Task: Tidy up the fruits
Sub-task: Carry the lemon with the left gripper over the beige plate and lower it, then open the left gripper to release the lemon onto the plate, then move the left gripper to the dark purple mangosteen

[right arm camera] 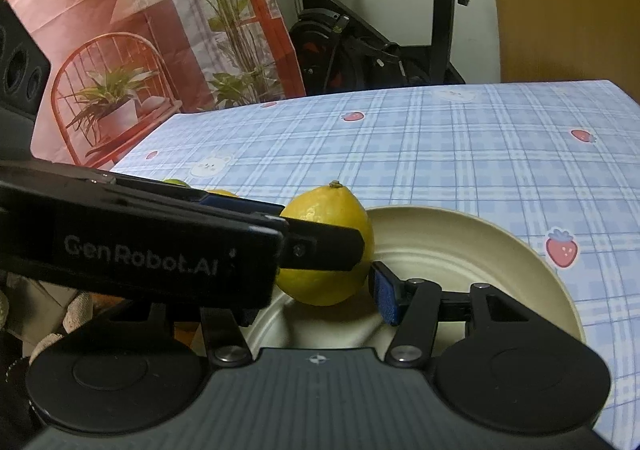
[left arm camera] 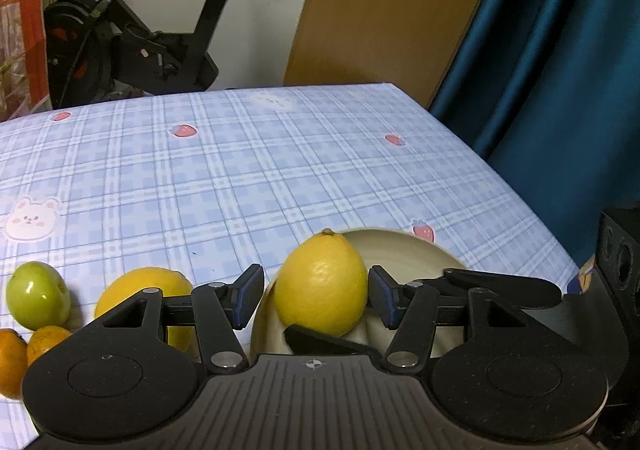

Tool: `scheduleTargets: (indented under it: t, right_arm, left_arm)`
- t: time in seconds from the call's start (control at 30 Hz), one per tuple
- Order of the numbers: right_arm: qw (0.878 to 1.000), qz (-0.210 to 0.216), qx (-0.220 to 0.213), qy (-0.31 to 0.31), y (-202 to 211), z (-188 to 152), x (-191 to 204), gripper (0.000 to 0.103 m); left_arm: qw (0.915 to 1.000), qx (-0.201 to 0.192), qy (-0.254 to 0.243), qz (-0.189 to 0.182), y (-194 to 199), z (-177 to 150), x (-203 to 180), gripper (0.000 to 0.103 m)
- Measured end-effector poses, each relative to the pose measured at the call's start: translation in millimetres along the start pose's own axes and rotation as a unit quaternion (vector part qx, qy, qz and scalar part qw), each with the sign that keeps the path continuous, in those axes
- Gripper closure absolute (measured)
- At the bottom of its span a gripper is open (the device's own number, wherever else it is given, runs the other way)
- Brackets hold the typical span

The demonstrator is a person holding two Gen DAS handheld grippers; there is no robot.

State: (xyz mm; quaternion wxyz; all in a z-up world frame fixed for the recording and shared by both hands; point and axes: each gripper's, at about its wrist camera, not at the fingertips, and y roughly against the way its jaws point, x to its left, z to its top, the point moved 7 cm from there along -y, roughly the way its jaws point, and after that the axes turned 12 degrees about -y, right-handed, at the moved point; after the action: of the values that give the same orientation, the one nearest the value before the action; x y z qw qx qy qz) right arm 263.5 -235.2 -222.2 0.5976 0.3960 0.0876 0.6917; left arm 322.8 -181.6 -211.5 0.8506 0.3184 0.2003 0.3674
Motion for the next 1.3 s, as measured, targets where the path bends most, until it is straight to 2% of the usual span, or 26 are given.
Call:
scheduleTargets:
  t: [0.27,0.5,0.6,0.73,0.87,0.97,1.17,1.3]
  right_arm:
    - [0.998,-0.021,-0.031,-0.055,26,9,-12,0.042]
    - [0.996,-0.029,-0.068,-0.052,50,4,-6,0.042]
    - [0.995,-0.036,-0.087,-0.034,58,0,3,0.042]
    - [0.995,-0.015,-0.101,-0.019,69,-14,18,0.042]
    - [0.995,0.006,-0.101,0.004,75,-25,37,0.042]
    - [0.995,0.029,-0.098,0.011,81,-28,53,0.042]
    - [0.994,0.049,-0.094,0.033,87,-27,85,0.042]
    - [0.992,0.062,-0.092,0.063,87,-27,110,0.04]
  left_arm:
    - [0.999,-0.034,0.008,0.028,33,5,4,0.042]
    - [0.995,-0.042,0.009,0.09,72,0,13,0.042]
    - [0.9907,-0.048,0.03,0.124,96,-9,20,0.041]
    - [0.9839,-0.063,0.059,0.157,133,-26,32,0.038]
    - [0.973,-0.068,0.046,0.215,174,-40,44,0.034]
    - [0.9692,-0.078,0.052,0.228,200,-46,52,0.034]
    - [0.9597,-0.102,0.068,0.253,245,-58,65,0.033]
    - [0.9561,-0.123,0.095,0.249,266,-72,75,0.03]
